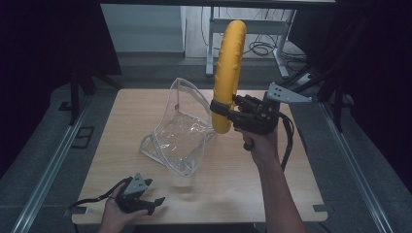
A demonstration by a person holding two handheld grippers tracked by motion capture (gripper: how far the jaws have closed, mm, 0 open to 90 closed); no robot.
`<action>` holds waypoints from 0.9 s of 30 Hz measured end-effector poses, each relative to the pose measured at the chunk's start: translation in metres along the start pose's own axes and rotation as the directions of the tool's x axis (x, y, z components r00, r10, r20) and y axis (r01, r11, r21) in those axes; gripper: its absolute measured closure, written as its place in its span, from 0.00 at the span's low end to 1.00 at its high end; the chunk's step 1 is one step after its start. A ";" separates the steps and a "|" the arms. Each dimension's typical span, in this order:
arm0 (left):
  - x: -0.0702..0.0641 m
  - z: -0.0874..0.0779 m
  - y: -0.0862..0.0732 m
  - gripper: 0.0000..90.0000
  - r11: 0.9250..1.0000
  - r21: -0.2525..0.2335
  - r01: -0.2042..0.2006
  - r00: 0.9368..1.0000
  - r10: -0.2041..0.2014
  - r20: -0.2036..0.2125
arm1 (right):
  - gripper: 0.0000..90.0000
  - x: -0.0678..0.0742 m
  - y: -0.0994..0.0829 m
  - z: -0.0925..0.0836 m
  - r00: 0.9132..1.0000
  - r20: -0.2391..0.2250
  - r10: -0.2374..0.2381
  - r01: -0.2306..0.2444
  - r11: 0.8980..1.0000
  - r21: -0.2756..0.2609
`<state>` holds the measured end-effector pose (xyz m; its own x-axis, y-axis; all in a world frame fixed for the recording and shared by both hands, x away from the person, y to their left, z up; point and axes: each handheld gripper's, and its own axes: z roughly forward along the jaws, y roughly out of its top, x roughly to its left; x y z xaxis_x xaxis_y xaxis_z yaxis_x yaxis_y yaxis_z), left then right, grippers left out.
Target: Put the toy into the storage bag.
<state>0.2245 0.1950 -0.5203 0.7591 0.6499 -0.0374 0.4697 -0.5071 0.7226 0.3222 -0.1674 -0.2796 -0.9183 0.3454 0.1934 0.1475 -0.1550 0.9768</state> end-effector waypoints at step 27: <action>-0.001 0.000 -0.001 0.22 1.000 -0.003 0.002 1.000 -0.002 -0.004 | 0.56 0.012 0.001 0.039 0.998 -0.065 -0.020 0.021 1.000 0.019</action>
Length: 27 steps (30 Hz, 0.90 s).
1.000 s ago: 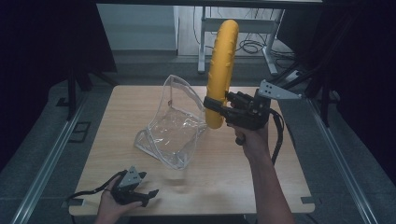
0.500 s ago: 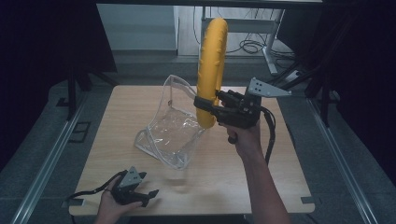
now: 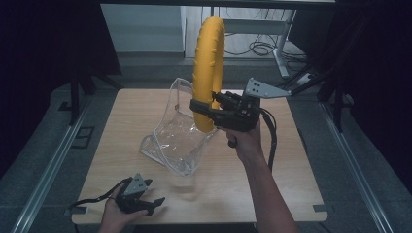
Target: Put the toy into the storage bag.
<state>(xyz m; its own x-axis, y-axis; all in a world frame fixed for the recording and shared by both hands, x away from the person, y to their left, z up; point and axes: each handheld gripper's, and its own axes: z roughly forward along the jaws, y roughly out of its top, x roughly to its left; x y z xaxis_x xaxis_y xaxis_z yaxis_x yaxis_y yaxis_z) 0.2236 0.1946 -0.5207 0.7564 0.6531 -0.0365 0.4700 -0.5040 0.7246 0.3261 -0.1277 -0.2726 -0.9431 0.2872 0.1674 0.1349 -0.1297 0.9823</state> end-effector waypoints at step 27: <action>0.000 0.000 0.000 0.22 1.000 0.002 -0.002 1.000 0.002 0.000 | 0.56 0.010 -0.013 0.036 0.997 -0.078 0.008 -0.006 1.000 0.023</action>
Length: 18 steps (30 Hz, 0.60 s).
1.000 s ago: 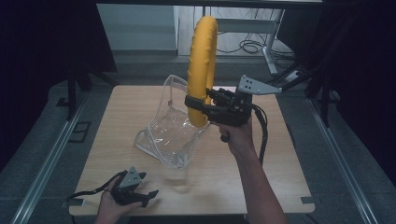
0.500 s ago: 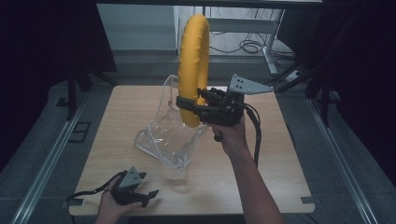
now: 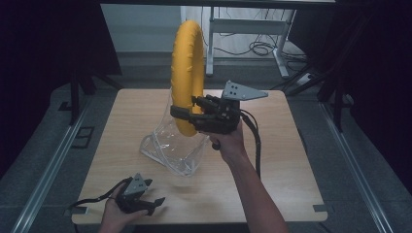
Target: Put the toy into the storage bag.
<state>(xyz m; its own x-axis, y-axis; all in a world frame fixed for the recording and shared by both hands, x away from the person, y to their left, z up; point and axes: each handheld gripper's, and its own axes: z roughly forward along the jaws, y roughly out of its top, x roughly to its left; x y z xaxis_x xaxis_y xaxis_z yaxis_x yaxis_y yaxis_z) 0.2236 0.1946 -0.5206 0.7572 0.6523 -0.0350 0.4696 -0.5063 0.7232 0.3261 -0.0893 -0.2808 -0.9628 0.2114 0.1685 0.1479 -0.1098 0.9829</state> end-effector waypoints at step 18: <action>0.000 0.001 0.000 0.22 1.000 0.002 -0.003 1.000 0.003 0.001 | 0.56 -0.001 -0.017 0.018 0.997 -0.062 0.042 -0.040 0.999 0.027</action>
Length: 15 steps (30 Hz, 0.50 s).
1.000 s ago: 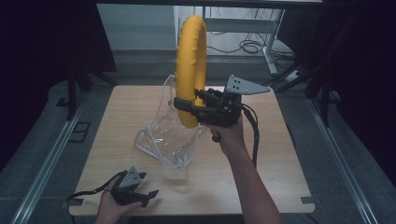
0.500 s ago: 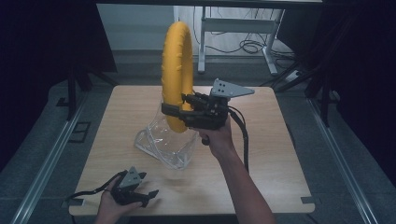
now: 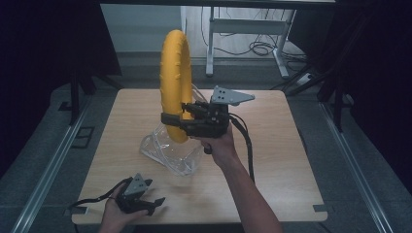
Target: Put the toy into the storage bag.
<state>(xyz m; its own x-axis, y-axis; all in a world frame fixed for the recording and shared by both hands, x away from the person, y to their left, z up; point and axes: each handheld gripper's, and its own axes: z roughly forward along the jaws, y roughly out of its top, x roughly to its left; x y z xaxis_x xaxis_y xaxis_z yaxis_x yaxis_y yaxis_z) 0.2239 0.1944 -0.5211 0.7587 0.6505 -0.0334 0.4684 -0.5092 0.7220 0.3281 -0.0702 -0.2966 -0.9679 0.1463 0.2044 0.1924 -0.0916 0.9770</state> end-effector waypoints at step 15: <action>0.000 0.000 0.000 0.22 1.000 -0.002 -0.001 1.000 0.001 -0.005 | 0.56 -0.006 -0.015 0.002 1.000 -0.003 0.025 -0.025 1.000 0.018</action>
<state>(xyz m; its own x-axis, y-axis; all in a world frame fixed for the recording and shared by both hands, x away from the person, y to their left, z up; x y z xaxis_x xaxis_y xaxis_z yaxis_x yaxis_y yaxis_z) 0.2236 0.1942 -0.5217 0.7569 0.6528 -0.0297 0.4670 -0.5086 0.7234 0.3317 -0.0674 -0.3127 -0.9633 0.1407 0.2287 0.2196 -0.0771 0.9725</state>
